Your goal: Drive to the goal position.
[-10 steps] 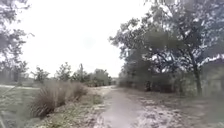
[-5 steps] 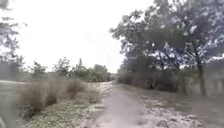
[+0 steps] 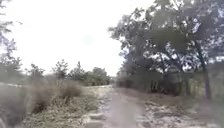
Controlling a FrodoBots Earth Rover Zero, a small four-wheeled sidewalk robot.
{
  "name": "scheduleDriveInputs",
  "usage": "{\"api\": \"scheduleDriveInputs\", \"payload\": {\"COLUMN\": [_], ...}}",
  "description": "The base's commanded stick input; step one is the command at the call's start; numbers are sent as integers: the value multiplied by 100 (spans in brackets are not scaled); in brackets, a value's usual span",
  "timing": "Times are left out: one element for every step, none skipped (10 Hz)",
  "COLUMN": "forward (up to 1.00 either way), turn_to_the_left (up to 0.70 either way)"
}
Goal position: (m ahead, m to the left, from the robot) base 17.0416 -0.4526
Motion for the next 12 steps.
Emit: {"api": "scheduleDriveInputs", "payload": {"forward": [70,70,70,70,70,70,70,70,70,70,70,70], "turn_to_the_left": [0,0,0,0,0,0,0,0,0,0,0,0]}}
